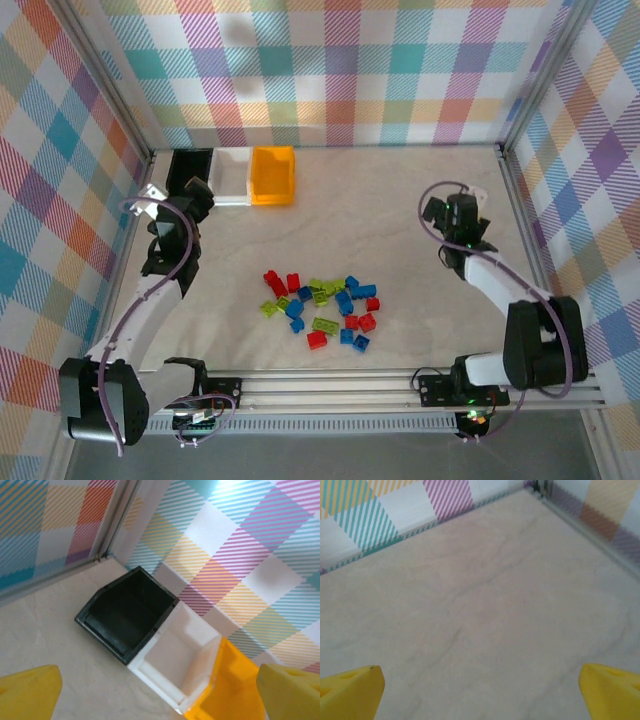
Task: Sort the legos into containers by color
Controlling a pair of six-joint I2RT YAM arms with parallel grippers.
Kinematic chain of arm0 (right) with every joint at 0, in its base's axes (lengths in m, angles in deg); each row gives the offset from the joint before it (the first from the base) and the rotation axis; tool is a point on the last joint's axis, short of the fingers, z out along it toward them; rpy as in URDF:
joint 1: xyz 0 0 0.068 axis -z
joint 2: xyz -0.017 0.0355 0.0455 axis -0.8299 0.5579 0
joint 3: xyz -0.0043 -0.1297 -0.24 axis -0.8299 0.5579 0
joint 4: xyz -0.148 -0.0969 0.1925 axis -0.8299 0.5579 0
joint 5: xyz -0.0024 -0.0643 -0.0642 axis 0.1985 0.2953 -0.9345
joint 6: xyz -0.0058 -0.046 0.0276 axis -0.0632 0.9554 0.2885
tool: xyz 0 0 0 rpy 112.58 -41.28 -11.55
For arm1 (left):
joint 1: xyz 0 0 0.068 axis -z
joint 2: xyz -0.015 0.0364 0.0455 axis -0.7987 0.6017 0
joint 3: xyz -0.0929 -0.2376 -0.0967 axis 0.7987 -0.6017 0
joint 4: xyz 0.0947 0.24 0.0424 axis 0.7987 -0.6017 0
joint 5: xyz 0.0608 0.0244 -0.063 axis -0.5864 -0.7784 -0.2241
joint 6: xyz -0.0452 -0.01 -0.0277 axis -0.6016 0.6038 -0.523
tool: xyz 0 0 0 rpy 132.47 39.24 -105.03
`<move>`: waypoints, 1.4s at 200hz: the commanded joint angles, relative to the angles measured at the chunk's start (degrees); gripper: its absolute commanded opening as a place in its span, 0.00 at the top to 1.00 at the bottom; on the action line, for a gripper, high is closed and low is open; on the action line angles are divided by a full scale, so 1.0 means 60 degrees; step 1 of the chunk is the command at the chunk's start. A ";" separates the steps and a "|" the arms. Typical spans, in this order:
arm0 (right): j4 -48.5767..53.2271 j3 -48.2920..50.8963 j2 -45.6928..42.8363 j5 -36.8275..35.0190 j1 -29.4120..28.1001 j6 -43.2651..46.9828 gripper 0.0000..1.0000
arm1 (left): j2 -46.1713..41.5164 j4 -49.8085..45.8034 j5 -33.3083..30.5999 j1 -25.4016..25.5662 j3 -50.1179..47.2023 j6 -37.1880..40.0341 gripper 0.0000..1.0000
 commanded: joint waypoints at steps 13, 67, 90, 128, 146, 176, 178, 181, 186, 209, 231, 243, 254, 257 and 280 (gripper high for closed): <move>-0.0417 0.0348 -0.0495 0.2210 0.0762 -0.1458 0.00 | 0.0503 -0.1575 0.1270 -0.0392 0.0855 -0.1271 0.00; 0.4632 -0.2877 0.1108 0.2453 0.0121 -0.0290 0.00 | 0.5837 -0.6736 0.2400 0.0321 0.6791 0.0006 0.14; 0.5178 -0.3144 0.1280 0.2704 -0.0114 -0.0348 0.00 | 0.7617 -0.7435 0.2295 0.0694 0.8595 0.0368 0.14; 0.5262 -0.3167 0.1262 0.3087 -0.0380 -0.0071 0.00 | 1.0087 -0.8737 0.1271 0.1131 1.1559 0.1180 0.15; 0.5172 -0.3030 0.1112 0.3150 -0.0454 -0.0038 0.00 | 1.1018 -0.9452 0.0722 0.1131 1.2707 0.1286 0.16; 0.5112 -0.2922 0.0923 0.3173 -0.0538 0.0047 0.00 | 1.1972 -0.9620 0.0573 0.1144 1.3706 0.1568 0.16; 0.5112 -0.2911 0.0911 0.3168 -0.0541 0.0047 0.00 | 1.2062 -0.9630 0.0563 0.1145 1.3781 0.1575 0.16; 0.5105 -0.2908 0.0890 0.3179 -0.0553 0.0054 0.00 | 1.2177 -0.9687 0.0554 0.1145 1.3889 0.1592 0.17; 0.5098 -0.2908 0.0879 0.3169 -0.0557 0.0056 0.00 | 1.2349 -0.9726 0.0583 0.1146 1.4114 0.1661 0.17; 0.5092 -0.2878 0.0805 0.3037 -0.0618 0.0080 0.00 | 1.3072 -0.9867 0.0810 0.1199 1.4983 0.2126 0.22; 0.5064 -0.2880 0.0780 0.3007 -0.0628 0.0007 0.00 | 1.3434 -0.9730 0.1154 0.1374 1.5357 0.2545 0.31; 0.4988 -0.2838 0.0736 0.2940 -0.0632 -0.0047 0.00 | 1.3536 -0.9698 0.1136 0.1492 1.5415 0.2701 0.37; 0.4960 -0.2823 0.0717 0.2887 -0.0631 -0.0090 0.00 | 1.3587 -0.9713 0.1038 0.1566 1.5428 0.2745 0.41; 0.4943 -0.2820 0.0704 0.2887 -0.0630 -0.0086 0.00 | 1.3582 -0.9731 0.1030 0.1584 1.5420 0.2752 0.42; 0.4926 -0.2850 0.0754 0.2877 -0.0619 -0.0179 0.00 | 1.3448 -0.9806 0.1173 0.1671 1.5253 0.2591 0.54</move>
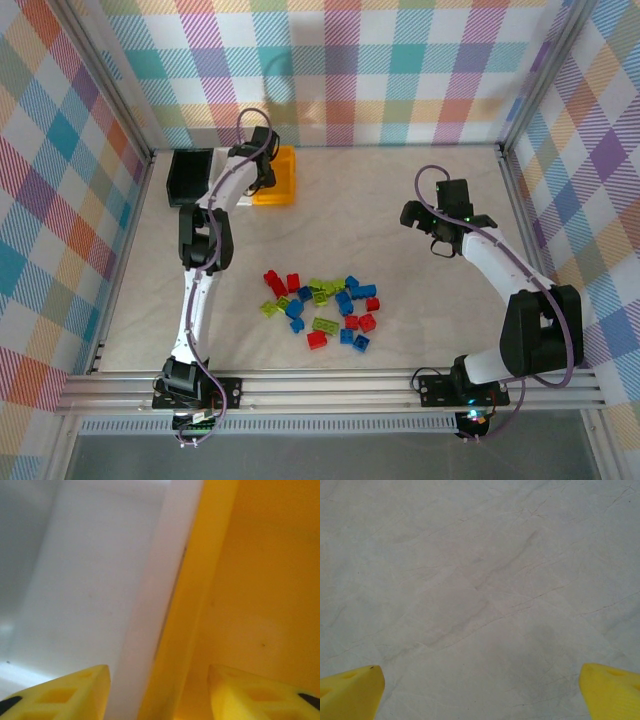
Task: Sort the legos into containers by color
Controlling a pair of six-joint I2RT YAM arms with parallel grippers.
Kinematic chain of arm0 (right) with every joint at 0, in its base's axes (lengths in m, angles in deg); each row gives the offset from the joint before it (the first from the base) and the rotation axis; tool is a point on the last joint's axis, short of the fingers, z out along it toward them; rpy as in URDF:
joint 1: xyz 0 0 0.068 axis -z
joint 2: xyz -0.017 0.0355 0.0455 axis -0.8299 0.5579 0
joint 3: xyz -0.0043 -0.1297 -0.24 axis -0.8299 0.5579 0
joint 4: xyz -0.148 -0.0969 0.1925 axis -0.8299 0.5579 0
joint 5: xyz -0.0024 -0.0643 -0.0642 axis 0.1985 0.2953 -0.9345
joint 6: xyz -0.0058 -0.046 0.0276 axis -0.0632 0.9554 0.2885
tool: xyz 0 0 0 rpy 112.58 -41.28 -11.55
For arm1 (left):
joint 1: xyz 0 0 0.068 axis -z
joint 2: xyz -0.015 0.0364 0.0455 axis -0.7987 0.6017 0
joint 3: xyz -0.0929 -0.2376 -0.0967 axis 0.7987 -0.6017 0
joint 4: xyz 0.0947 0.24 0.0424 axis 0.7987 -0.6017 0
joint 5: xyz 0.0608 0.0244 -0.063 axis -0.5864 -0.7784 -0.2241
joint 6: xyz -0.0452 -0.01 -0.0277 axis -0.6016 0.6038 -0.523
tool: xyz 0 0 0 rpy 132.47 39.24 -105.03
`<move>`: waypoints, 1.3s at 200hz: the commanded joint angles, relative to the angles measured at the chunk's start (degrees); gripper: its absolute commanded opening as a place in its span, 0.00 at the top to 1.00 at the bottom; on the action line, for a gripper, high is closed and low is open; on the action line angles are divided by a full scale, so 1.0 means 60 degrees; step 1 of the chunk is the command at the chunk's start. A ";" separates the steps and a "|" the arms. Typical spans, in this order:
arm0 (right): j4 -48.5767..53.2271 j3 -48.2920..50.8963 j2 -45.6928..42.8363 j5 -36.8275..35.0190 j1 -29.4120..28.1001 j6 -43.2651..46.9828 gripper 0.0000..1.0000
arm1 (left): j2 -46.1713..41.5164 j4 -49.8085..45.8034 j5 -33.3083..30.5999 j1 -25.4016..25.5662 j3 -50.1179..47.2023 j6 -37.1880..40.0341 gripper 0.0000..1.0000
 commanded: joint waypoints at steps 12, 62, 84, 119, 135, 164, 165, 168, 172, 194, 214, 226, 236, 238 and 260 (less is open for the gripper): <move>-0.0059 0.0080 -0.0195 -0.0144 -0.0057 -0.0098 0.00 | -0.0359 -0.0029 0.0415 0.0369 -0.0275 -0.0028 0.59; -0.0006 -0.0050 -0.0004 -0.0369 -0.0055 -0.0340 0.00 | -0.1214 0.0669 0.0962 0.1774 -0.1545 -0.0751 0.70; 0.0035 -0.0052 0.0063 -0.0452 -0.0055 -0.0387 0.00 | -0.1314 0.0670 0.0973 0.2520 -0.1711 -0.1179 0.72; 0.0122 -0.0001 0.0114 -0.0645 -0.0055 -0.0415 0.00 | -0.1510 0.0887 0.1151 0.3602 -0.2156 -0.2013 0.76; 0.0143 0.0021 0.0107 -0.0649 -0.0055 -0.0408 0.00 | -0.1476 0.0801 0.0954 0.4061 -0.2152 -0.2107 0.77; 0.0195 0.0014 0.0078 -0.0693 -0.0055 -0.0415 0.00 | -0.1524 0.0463 0.0791 0.4430 -0.2179 -0.2945 0.79; 0.0187 0.0018 0.0078 -0.0693 -0.0055 -0.0415 0.00 | -0.1543 0.0456 0.0798 0.4436 -0.2191 -0.2977 0.79; 0.0195 0.0021 0.0065 -0.0693 -0.0055 -0.0426 0.00 | -0.1572 0.0463 0.0789 0.4461 -0.2219 -0.3088 0.80; 0.0184 0.0028 0.0052 -0.0693 -0.0054 -0.0443 0.00 | -0.1611 0.0464 0.0775 0.4491 -0.2277 -0.3200 0.79; 0.0177 0.0025 0.0102 -0.0550 -0.0052 -0.0496 0.00 | -0.1766 0.0509 0.0665 0.4715 -0.2350 -0.3495 0.73; 0.0176 0.0021 0.0144 -0.0410 -0.0055 -0.0518 0.00 | -0.1935 0.0534 0.0596 0.4793 -0.2353 -0.3545 0.50; 0.0132 0.0036 0.0144 -0.0274 -0.0055 -0.0492 0.00 | -0.2109 0.0595 0.0518 0.4793 -0.2350 -0.3501 0.39; 0.0135 0.0001 0.0149 -0.0141 -0.0055 -0.0481 0.00 | -0.2281 0.0638 0.0383 0.4786 -0.2320 -0.3388 0.32; 0.0158 -0.0002 0.0151 -0.0126 -0.0055 -0.0483 0.00 | -0.2306 0.0640 0.0369 0.4791 -0.2301 -0.3361 0.31; 0.0244 -0.0038 0.0068 0.0268 -0.0076 -0.0485 0.01 | -0.2900 0.0601 0.0189 0.4770 -0.2230 -0.3168 0.26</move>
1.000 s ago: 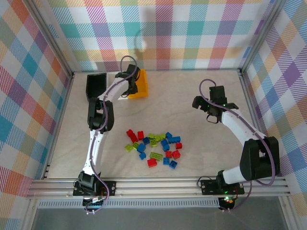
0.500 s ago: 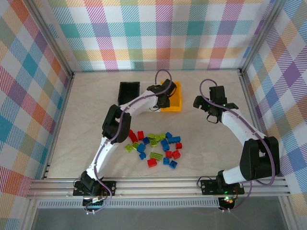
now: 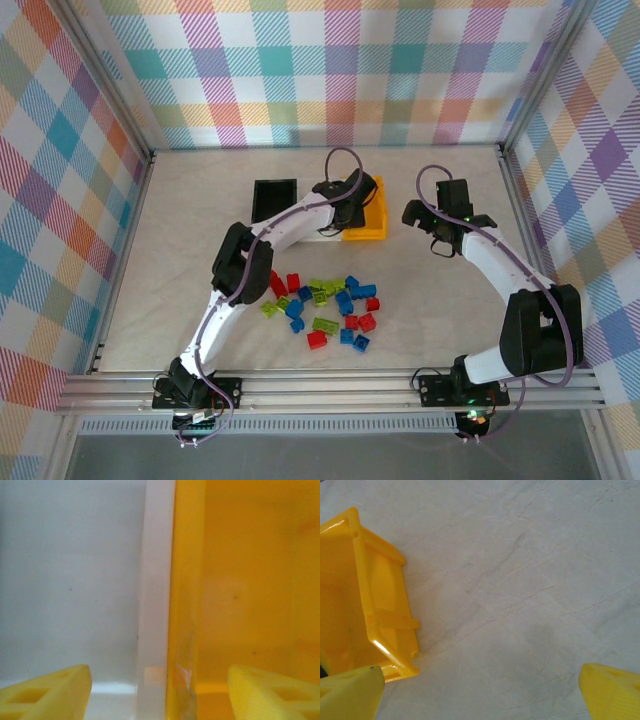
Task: Sort the legos into containers by color
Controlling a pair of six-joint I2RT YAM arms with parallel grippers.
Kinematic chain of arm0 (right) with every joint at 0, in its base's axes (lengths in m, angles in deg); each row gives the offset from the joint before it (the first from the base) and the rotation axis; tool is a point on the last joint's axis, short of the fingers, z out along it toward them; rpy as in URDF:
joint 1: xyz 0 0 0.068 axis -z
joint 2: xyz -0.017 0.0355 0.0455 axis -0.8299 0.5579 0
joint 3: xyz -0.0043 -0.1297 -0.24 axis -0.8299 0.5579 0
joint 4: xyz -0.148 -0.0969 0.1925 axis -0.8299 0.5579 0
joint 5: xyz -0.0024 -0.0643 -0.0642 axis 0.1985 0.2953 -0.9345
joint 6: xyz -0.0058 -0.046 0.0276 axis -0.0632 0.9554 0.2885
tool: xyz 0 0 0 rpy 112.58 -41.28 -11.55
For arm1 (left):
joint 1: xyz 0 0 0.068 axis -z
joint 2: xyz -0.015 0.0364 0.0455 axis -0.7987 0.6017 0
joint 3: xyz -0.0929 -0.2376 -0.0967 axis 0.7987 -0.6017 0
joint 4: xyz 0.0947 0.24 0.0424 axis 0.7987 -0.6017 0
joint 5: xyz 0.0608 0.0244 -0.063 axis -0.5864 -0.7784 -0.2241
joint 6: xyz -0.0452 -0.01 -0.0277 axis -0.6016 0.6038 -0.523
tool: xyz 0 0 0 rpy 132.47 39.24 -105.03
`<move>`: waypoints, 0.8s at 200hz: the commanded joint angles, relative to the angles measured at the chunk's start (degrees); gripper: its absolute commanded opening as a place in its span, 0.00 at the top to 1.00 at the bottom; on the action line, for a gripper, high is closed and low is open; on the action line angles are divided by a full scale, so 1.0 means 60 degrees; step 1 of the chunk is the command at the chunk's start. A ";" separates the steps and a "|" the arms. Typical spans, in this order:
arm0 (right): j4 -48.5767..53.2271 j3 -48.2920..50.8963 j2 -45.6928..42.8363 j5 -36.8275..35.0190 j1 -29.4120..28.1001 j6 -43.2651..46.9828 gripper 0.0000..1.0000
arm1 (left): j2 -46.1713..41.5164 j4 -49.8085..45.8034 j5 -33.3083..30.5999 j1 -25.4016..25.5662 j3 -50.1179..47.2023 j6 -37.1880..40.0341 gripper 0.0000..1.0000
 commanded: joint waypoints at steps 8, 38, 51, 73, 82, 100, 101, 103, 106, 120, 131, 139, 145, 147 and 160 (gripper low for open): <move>0.0322 -0.0052 -0.0015 0.0716 -0.0132 -0.0126 0.02 | -0.1565 0.0026 -0.0277 0.0075 0.0031 0.0165 0.25; 0.0943 -0.0056 -0.0120 0.1254 -0.0950 0.0074 0.10 | -0.3350 0.0524 -0.0186 0.0090 -0.1242 0.0409 0.21; 0.1265 -0.0023 -0.0051 0.1565 -0.1534 0.0185 0.12 | -0.4405 0.0905 -0.0178 0.0082 -0.2372 0.0416 0.06; 0.1856 0.0089 0.0103 0.1726 -0.2736 0.0451 0.12 | -0.5994 0.1353 -0.0265 0.0085 -0.4414 0.0293 0.00; 0.2042 0.0210 0.0096 0.1761 -0.3223 0.0537 0.11 | -0.6531 0.1293 -0.0485 0.0076 -0.5099 0.0143 0.00; 0.2589 0.0424 -0.0004 0.1666 -0.4097 0.0694 0.09 | -0.7624 0.1337 -0.0825 0.0081 -0.6453 0.0000 0.00; 0.2615 0.0435 -0.0007 0.1652 -0.4141 0.0702 0.09 | -0.7692 0.1353 -0.0828 0.0079 -0.6542 -0.0007 0.00; 0.2711 0.0454 -0.0020 0.1627 -0.4229 0.0709 0.09 | -0.7806 0.1394 -0.0840 0.0069 -0.6700 -0.0012 0.00; 0.2838 0.0491 -0.0044 0.1569 -0.4350 0.0696 0.09 | -0.7981 0.1449 -0.0844 0.0068 -0.6936 -0.0035 0.00; 0.3311 0.0683 -0.0123 0.1440 -0.4904 0.0568 0.08 | -0.8762 0.1601 -0.0901 0.0076 -0.7822 -0.0125 0.00; 0.3706 0.0875 -0.0218 0.1162 -0.5313 0.0311 0.09 | -0.9231 0.1582 -0.1024 0.0069 -0.8320 -0.0192 0.00; 0.3859 0.1053 -0.0344 0.1090 -0.5563 0.0106 0.12 | -0.9494 0.1532 -0.1131 0.0068 -0.8578 -0.0257 0.00; 0.3941 0.1179 -0.0474 0.1089 -0.5713 -0.0054 0.13 | -0.9665 0.1502 -0.1193 0.0066 -0.8752 -0.0286 0.00; 0.3947 0.1230 -0.0525 0.1098 -0.5754 -0.0103 0.14 | -0.9709 0.1501 -0.1188 0.0062 -0.8802 -0.0305 0.00; 0.3958 0.1484 -0.0799 0.1279 -0.6062 -0.0299 0.16 | -0.9957 0.1576 -0.1207 0.0076 -0.9126 -0.0396 0.00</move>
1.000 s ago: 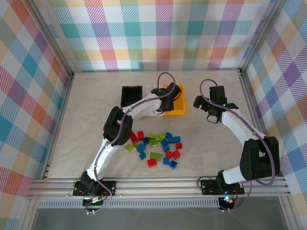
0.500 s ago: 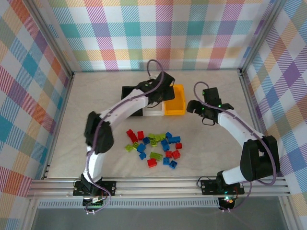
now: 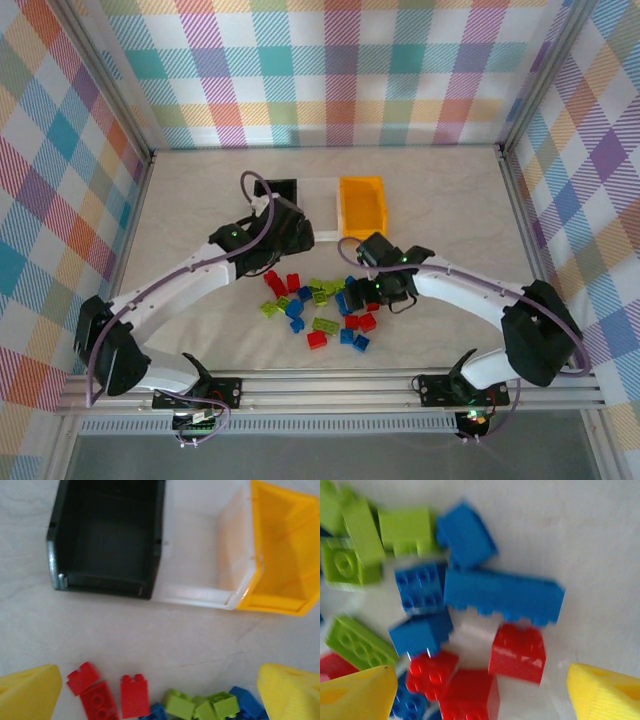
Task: Sort the legos into containers by color
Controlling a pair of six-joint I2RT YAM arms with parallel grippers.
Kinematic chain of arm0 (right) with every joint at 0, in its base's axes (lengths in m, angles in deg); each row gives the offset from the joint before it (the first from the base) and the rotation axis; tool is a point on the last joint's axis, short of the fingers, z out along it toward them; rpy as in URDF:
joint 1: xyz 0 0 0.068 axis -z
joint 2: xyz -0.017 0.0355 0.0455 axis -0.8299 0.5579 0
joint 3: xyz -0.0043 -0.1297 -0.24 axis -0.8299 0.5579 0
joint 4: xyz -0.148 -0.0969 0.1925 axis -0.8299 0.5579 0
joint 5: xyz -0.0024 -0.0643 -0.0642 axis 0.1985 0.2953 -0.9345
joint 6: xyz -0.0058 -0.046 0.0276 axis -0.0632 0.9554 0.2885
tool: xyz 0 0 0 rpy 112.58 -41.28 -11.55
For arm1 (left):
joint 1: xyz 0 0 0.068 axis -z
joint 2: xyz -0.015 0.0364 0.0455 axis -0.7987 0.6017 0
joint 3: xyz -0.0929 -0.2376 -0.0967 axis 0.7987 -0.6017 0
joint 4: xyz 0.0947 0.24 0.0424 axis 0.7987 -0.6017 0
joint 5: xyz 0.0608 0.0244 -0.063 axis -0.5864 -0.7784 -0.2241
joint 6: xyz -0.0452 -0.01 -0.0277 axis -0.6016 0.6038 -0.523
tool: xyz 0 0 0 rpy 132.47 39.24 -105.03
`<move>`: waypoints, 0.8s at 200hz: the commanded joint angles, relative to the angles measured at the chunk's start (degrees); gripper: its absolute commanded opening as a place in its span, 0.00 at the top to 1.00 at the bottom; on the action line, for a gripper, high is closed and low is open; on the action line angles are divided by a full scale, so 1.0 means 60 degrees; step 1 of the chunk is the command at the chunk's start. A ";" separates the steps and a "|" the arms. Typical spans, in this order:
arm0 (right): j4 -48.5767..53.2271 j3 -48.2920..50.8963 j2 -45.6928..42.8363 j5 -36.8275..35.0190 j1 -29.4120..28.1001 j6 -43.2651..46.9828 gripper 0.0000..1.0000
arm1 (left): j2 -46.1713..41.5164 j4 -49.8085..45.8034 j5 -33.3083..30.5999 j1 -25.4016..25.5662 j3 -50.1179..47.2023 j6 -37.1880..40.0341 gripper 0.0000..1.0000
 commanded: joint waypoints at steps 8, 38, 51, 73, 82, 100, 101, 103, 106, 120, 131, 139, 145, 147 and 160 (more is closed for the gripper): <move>0.0908 0.0459 -0.0687 0.0032 -0.0620 -0.0590 0.18 | -0.0763 0.0205 -0.0334 0.0069 -0.0556 -0.0329 0.00; 0.0996 0.0627 -0.0449 0.0115 -0.1193 -0.0671 0.21 | -0.0487 0.0050 -0.0369 0.0074 -0.0519 -0.0351 0.00; 0.0826 0.0671 -0.0303 0.0097 -0.1242 -0.0708 0.22 | -0.0347 0.0003 -0.0344 0.0074 -0.0457 -0.0346 0.00; 0.0349 0.0602 -0.0004 0.0046 -0.1256 -0.0717 0.28 | -0.0202 0.0032 -0.0300 0.0070 -0.0441 -0.0342 0.00; 0.0217 0.0558 0.0162 -0.0025 -0.1257 -0.0709 0.32 | -0.0173 0.0032 -0.0278 0.0074 -0.0441 -0.0340 0.00; 0.0031 0.0476 0.0494 -0.0115 -0.1250 -0.0716 0.38 | -0.0110 -0.0023 -0.0264 0.0076 -0.0413 -0.0336 0.00; 0.0015 0.0479 0.0504 -0.0119 -0.1253 -0.0720 0.39 | -0.0104 -0.0025 -0.0267 0.0069 -0.0412 -0.0338 0.00; -0.0005 0.0481 0.0521 -0.0122 -0.1256 -0.0723 0.39 | -0.0103 -0.0033 -0.0266 0.0070 -0.0412 -0.0332 0.00; -0.0049 0.0481 0.0547 -0.0123 -0.1267 -0.0722 0.40 | -0.0100 -0.0047 -0.0274 0.0075 -0.0413 -0.0326 0.00; -0.0125 0.0494 0.0638 -0.0210 -0.1267 -0.0753 0.44 | -0.0090 -0.0121 -0.0300 0.0061 -0.0396 -0.0321 0.00; -0.0188 0.0505 0.0691 -0.0225 -0.1262 -0.0738 0.45 | -0.0090 -0.0169 -0.0323 0.0056 -0.0396 -0.0319 0.00; -0.0193 0.0525 0.0742 -0.0247 -0.1261 -0.0712 0.47 | -0.0107 -0.0187 -0.0341 0.0052 -0.0404 -0.0315 0.00; -0.0196 0.0521 0.0786 -0.0253 -0.1258 -0.0711 0.49 | -0.0111 -0.0178 -0.0344 0.0059 -0.0410 -0.0315 0.00; -0.0204 0.0506 0.0801 -0.0255 -0.1257 -0.0709 0.50 | -0.0116 -0.0174 -0.0351 0.0057 -0.0418 -0.0323 0.00; -0.0194 0.0494 0.0828 -0.0306 -0.1256 -0.0709 0.54 | -0.0149 -0.0188 -0.0398 0.0059 -0.0426 -0.0325 0.00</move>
